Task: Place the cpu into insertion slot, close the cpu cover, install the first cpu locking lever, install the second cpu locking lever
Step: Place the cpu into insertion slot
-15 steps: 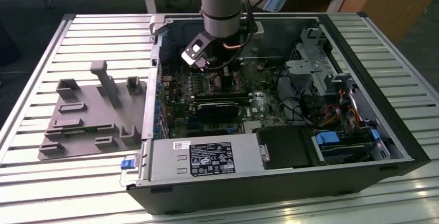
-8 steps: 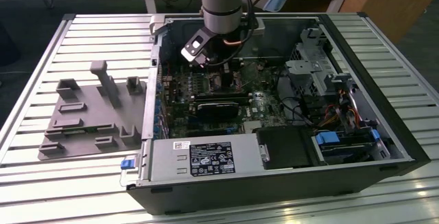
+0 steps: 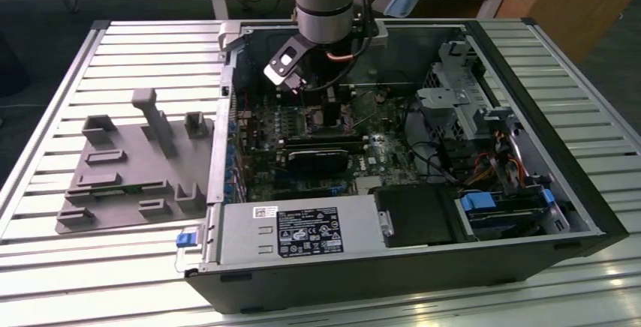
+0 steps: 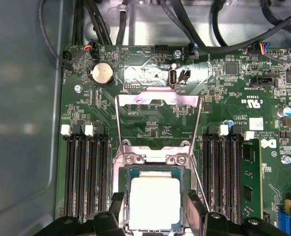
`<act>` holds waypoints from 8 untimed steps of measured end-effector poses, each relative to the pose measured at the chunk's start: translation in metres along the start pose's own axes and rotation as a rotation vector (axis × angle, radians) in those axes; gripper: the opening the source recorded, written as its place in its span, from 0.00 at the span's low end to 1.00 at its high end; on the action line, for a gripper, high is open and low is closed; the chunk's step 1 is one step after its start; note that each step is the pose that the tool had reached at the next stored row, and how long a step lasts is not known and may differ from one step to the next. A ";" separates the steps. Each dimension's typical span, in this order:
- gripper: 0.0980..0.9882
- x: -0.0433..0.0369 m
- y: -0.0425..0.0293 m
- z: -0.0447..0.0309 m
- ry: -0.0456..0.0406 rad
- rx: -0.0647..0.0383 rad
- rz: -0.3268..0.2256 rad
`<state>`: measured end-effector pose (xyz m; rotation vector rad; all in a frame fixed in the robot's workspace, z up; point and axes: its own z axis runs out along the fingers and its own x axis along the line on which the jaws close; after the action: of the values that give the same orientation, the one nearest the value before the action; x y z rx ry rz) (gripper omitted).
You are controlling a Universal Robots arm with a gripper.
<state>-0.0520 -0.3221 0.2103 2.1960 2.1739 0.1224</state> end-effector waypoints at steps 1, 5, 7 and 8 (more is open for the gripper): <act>0.58 0.0000 0.0000 0.0000 0.0000 0.000 0.000; 0.56 0.0000 0.0000 -0.0001 -0.0002 0.000 0.000; 0.48 0.0000 0.0000 0.0000 -0.0001 0.000 0.000; 0.41 0.0000 0.0000 -0.0001 -0.0002 0.000 0.000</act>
<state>-0.0520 -0.3221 0.2104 2.1965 2.1734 0.1222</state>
